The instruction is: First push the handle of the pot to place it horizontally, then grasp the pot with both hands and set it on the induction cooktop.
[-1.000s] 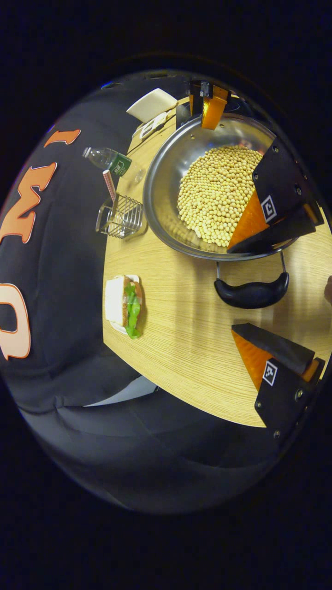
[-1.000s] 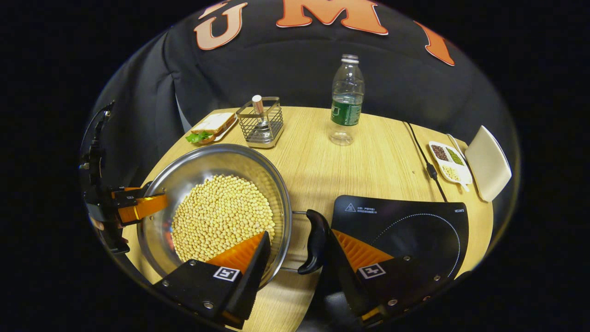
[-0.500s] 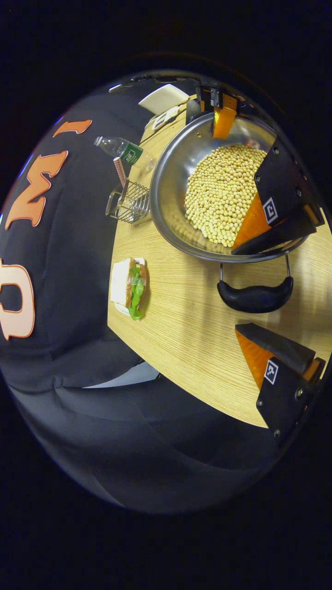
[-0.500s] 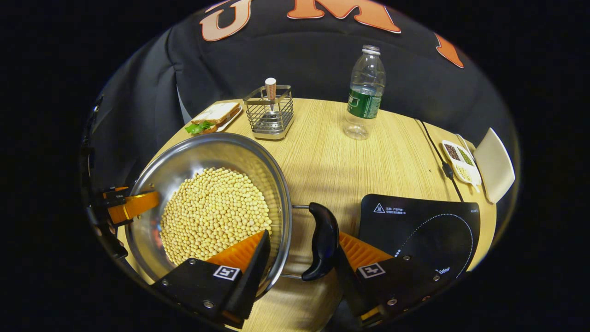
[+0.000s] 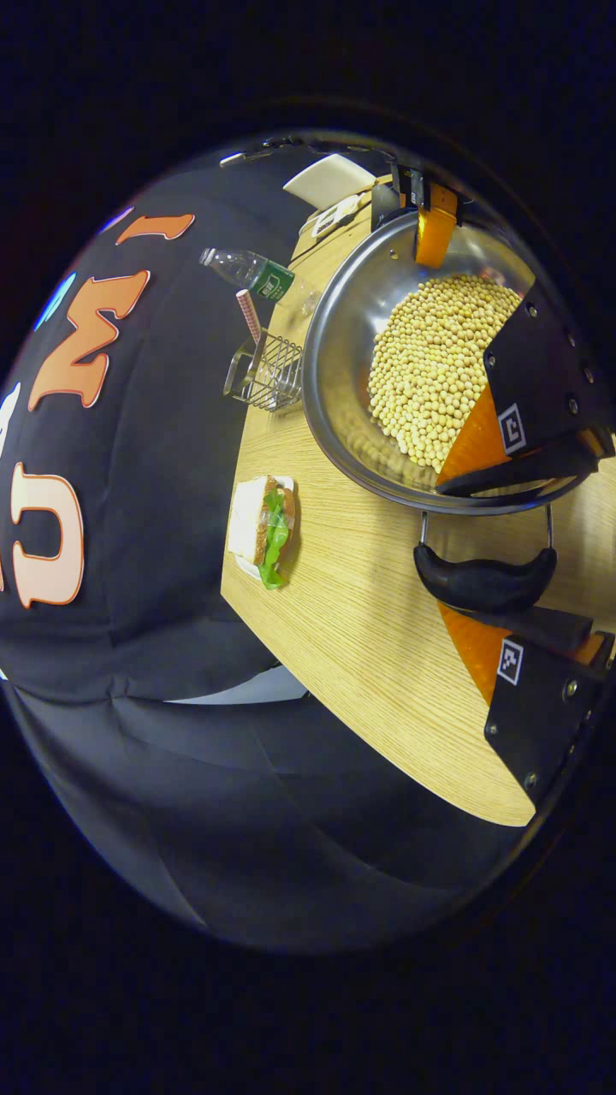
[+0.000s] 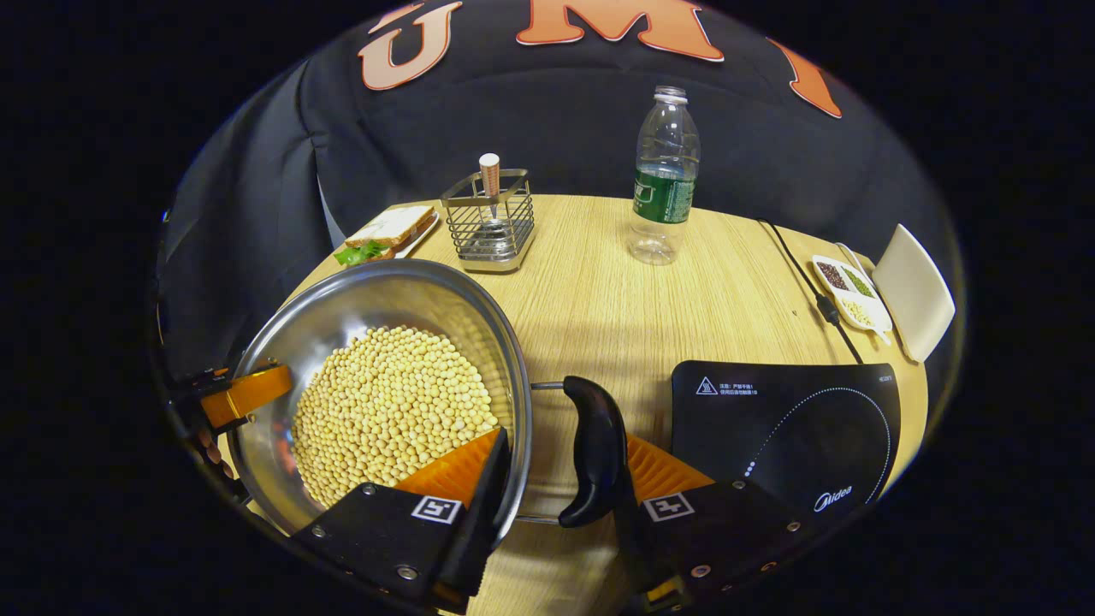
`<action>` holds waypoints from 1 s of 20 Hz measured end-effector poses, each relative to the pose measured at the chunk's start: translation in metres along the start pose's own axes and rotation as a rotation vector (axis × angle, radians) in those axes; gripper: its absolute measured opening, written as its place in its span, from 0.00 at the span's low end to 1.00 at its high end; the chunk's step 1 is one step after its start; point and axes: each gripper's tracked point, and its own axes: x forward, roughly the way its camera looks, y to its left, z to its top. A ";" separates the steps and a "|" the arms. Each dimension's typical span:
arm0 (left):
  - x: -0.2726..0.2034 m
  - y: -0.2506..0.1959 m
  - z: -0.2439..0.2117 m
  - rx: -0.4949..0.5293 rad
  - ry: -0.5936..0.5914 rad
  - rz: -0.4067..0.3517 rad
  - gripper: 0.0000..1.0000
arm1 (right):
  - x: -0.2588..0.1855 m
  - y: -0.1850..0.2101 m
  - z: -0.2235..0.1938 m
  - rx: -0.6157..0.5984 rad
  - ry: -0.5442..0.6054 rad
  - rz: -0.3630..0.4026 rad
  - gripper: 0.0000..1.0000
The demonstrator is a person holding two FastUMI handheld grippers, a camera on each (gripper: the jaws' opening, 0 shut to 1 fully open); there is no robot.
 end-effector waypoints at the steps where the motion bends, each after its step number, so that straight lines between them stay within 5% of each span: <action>1: -0.001 -0.001 -0.001 -0.012 0.003 0.012 0.61 | -0.002 -0.001 -0.002 0.021 0.013 0.004 0.59; 8: -0.047 0.006 0.020 0.018 -0.048 0.011 0.60 | -0.044 -0.026 0.010 0.043 -0.036 0.022 0.49; 10: -0.060 0.008 0.028 0.036 -0.066 0.003 0.61 | -0.059 -0.042 0.014 0.050 -0.054 0.017 0.53; 20: -0.040 0.004 0.029 0.112 -0.114 -0.079 0.61 | -0.121 -0.129 0.023 0.105 -0.100 -0.043 0.53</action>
